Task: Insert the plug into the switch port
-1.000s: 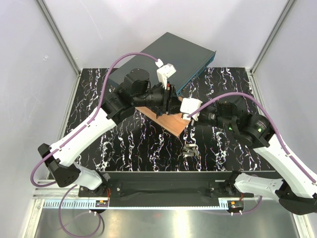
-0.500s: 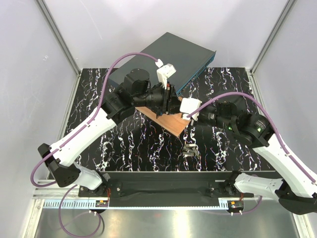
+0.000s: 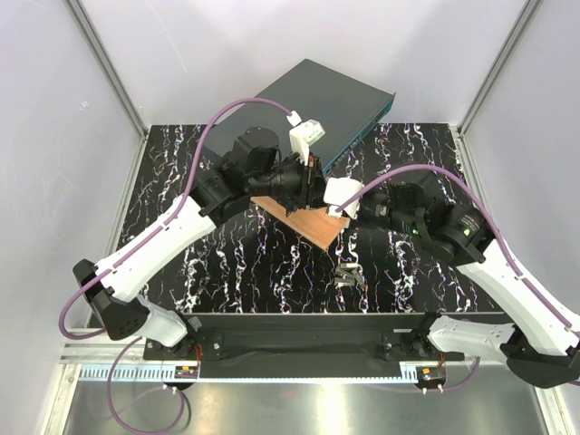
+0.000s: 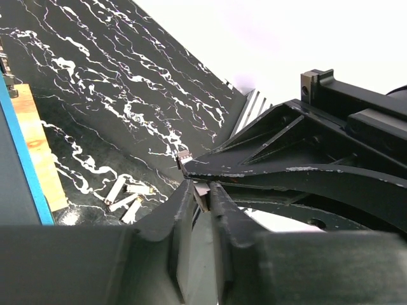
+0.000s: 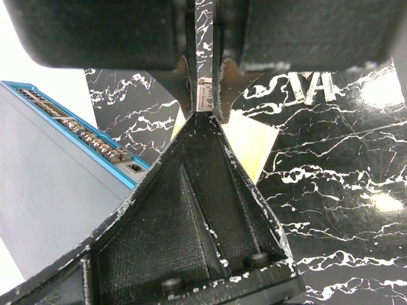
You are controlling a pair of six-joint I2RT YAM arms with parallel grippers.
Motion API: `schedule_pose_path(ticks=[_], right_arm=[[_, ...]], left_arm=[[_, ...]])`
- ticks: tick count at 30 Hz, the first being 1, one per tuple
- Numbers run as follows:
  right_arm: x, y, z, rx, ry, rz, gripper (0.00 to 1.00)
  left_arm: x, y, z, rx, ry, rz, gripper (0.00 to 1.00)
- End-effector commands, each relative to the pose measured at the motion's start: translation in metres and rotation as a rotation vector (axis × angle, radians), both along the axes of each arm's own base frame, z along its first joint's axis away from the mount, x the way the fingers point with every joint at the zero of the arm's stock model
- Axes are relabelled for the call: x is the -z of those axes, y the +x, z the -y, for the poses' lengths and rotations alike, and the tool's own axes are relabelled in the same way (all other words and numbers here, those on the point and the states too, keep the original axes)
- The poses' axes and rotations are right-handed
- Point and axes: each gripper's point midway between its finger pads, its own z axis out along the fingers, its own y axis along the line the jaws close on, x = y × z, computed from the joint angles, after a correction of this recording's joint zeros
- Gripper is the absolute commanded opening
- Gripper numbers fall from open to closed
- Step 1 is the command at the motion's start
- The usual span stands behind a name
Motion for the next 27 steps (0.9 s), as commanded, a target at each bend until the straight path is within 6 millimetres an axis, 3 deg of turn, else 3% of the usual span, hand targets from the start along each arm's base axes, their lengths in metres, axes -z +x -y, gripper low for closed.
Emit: schedule_pose_path(ticks=[1, 2, 4, 6, 11, 12, 17, 22, 27], right_arm=[[-0.053, -0.005, -0.013, -0.05, 0.147, 0.099, 0.0], [-0.053, -0.004, -0.014, -0.051, 0.147, 0.099, 0.0], [-0.053, -0.004, -0.013, -0.048, 0.144, 0.1, 0.14], [-0.052, -0.002, -0.01, -0.031, 0.14, 0.102, 0.33], [-0.05, -0.002, 0.002, 0.024, 0.15, 0.112, 0.58], [-0.05, -0.003, 0.003, 0.025, 0.153, 0.113, 0.7], [-0.047, -0.021, 0.02, -0.008, 0.15, 0.086, 0.8], [-0.051, -0.032, 0.032, -0.02, 0.188, 0.095, 0.82], [-0.052, -0.041, 0.028, -0.067, 0.208, 0.079, 0.8]], left_arm=[[0.005, 0.007, -0.001, -0.025, 0.034, 0.034, 0.12], [0.002, 0.006, -0.001, -0.022, 0.03, 0.036, 0.05], [-0.001, 0.005, 0.0, -0.013, 0.019, 0.04, 0.0], [-0.009, 0.001, 0.002, 0.014, -0.005, 0.049, 0.0], [-0.028, 0.0, -0.007, 0.052, -0.073, 0.055, 0.0], [-0.03, 0.001, -0.01, 0.055, -0.082, 0.052, 0.0], [-0.051, 0.001, -0.026, 0.119, -0.185, 0.022, 0.0], [-0.065, -0.017, -0.034, 0.201, -0.255, 0.024, 0.0], [-0.065, -0.026, -0.038, 0.241, -0.303, -0.025, 0.0]])
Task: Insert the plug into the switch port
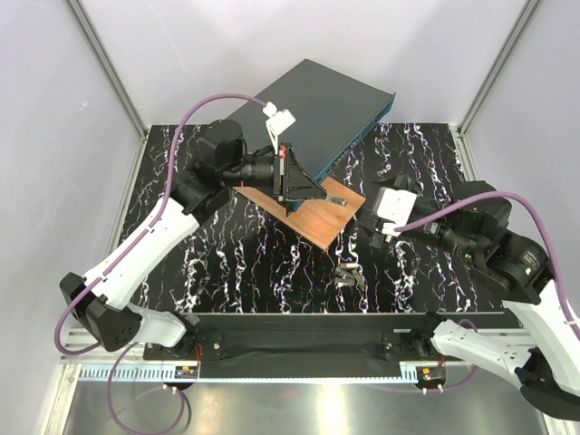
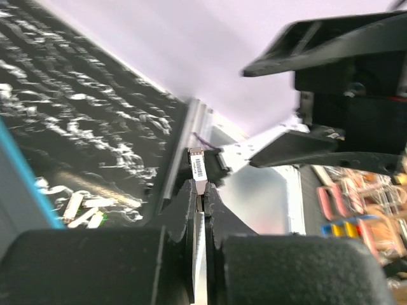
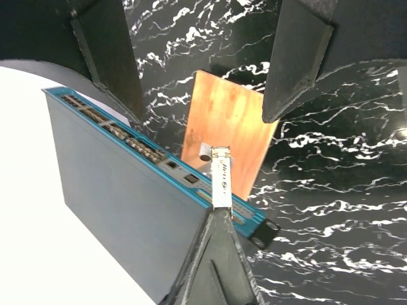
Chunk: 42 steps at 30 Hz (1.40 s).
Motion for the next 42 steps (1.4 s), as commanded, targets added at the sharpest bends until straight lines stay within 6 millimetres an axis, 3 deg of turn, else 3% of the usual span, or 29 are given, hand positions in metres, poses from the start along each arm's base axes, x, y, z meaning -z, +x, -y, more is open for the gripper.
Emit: schedule_pose_path(ticks=[1, 8, 12, 21, 30, 33, 35, 36, 37, 39, 40, 42], right_arm=[[0.005, -0.007, -0.011, -0.073, 0.0, -0.03, 0.8], [0.005, -0.015, -0.026, -0.192, -0.03, -0.006, 0.75], [0.002, -0.01, -0.033, -0.201, -0.02, -0.005, 0.7], [0.002, -0.003, -0.038, -0.191, -0.017, -0.015, 0.52], [-0.005, 0.005, -0.036, -0.138, 0.014, -0.013, 0.27], [-0.006, 0.006, -0.036, -0.131, 0.022, -0.013, 0.05], [-0.007, 0.007, -0.035, -0.117, 0.03, -0.022, 0.0], [-0.008, 0.008, -0.034, -0.106, 0.038, -0.026, 0.0], [-0.007, 0.008, -0.034, -0.092, 0.052, -0.049, 0.0], [-0.001, 0.013, -0.03, -0.038, 0.055, -0.088, 0.0], [0.003, 0.016, -0.026, 0.008, 0.073, -0.131, 0.0], [0.015, 0.018, -0.022, 0.063, 0.08, -0.195, 0.0]], left_arm=[[-0.035, -0.023, -0.007, 0.097, -0.123, 0.036, 0.0], [-0.04, -0.029, -0.007, 0.123, -0.162, 0.008, 0.0], [-0.039, -0.03, -0.006, 0.135, -0.177, -0.014, 0.0], [-0.038, -0.031, -0.005, 0.148, -0.193, -0.025, 0.0], [-0.032, -0.028, -0.004, 0.14, -0.179, -0.044, 0.0], [-0.031, -0.028, -0.003, 0.138, -0.178, -0.046, 0.0], [-0.032, -0.027, -0.003, 0.134, -0.177, -0.041, 0.0], [-0.032, -0.026, -0.003, 0.129, -0.175, -0.033, 0.02], [-0.035, -0.021, -0.006, 0.107, -0.175, -0.023, 0.18], [-0.041, -0.009, -0.01, 0.073, -0.176, 0.024, 0.37], [-0.056, 0.004, -0.018, 0.027, -0.192, 0.085, 0.53], [-0.064, 0.024, -0.028, -0.044, -0.174, 0.126, 0.64]])
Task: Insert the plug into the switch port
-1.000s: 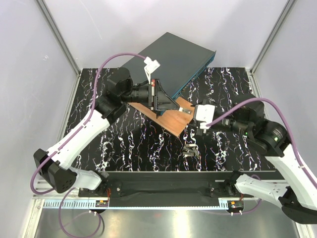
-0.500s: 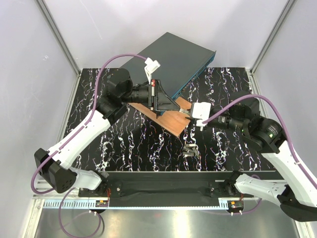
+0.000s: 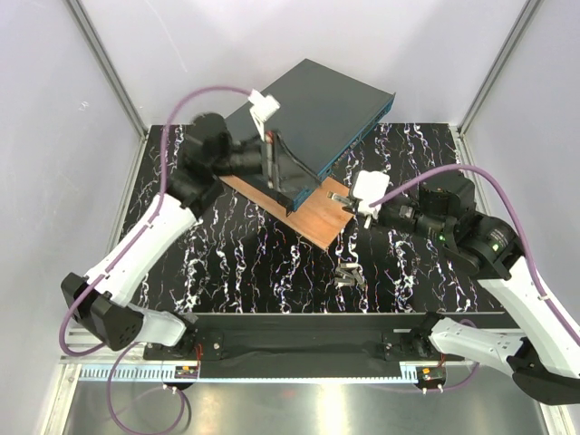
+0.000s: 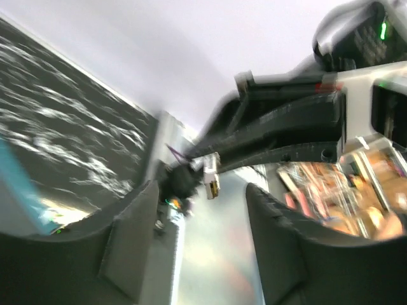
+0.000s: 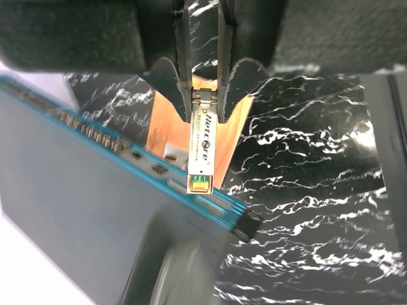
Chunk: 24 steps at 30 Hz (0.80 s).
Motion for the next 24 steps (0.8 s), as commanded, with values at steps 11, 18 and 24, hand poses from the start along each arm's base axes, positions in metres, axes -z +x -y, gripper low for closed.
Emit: schedule_pose_path(ticks=[11, 18, 24], right_arm=[[0.052, 0.075, 0.076, 0.426, 0.073, -0.443, 0.0], [0.068, 0.102, 0.069, 0.385, 0.085, -0.479, 0.0], [0.062, 0.121, 0.055, 0.357, 0.135, -0.505, 0.0]], left_arm=[[-0.043, 0.142, -0.096, -0.609, 0.36, 0.537, 0.69], [0.006, 0.159, -0.103, -0.581, 0.533, 0.528, 0.38], [0.035, 0.163, -0.094, -0.505, 0.619, 0.513, 0.23]])
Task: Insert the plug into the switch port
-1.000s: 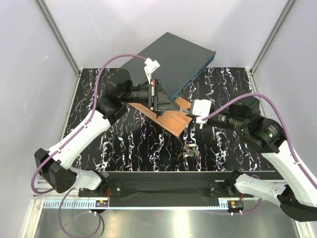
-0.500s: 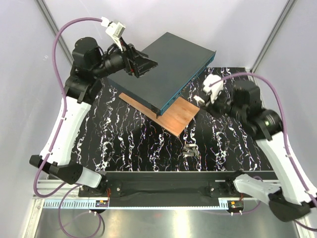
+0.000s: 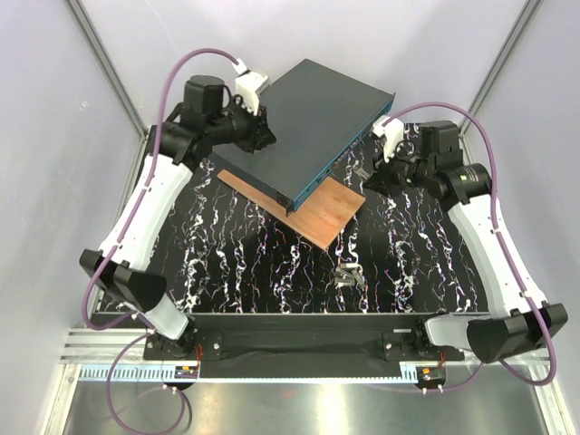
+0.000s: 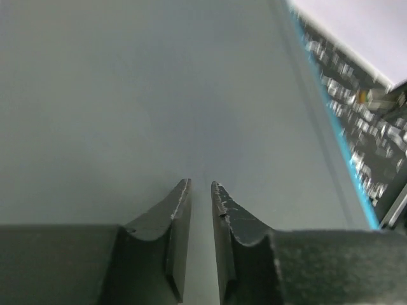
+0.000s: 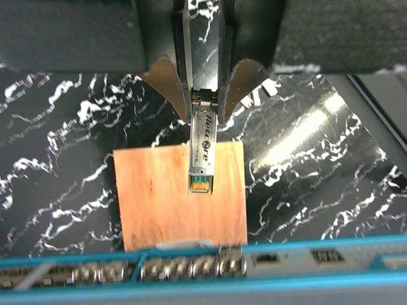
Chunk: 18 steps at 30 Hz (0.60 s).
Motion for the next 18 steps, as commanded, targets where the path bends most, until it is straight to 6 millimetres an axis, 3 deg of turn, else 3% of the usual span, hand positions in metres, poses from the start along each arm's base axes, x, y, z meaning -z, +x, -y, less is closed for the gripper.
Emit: schedule_pose_path(ticks=[1, 7, 18], right_arm=[[-0.022, 0.016, -0.017, -0.032, 0.084, 0.037, 0.0], [-0.01, 0.028, -0.022, -0.023, 0.101, -0.008, 0.0], [-0.013, 0.042, -0.033, -0.003, 0.141, -0.05, 0.0]], left_arm=[[-0.002, -0.003, 0.001, 0.025, 0.078, 0.051, 0.21], [0.0, 0.001, 0.011, 0.032, 0.097, 0.067, 0.15], [0.0, 0.003, 0.015, 0.037, 0.098, 0.071, 0.14]])
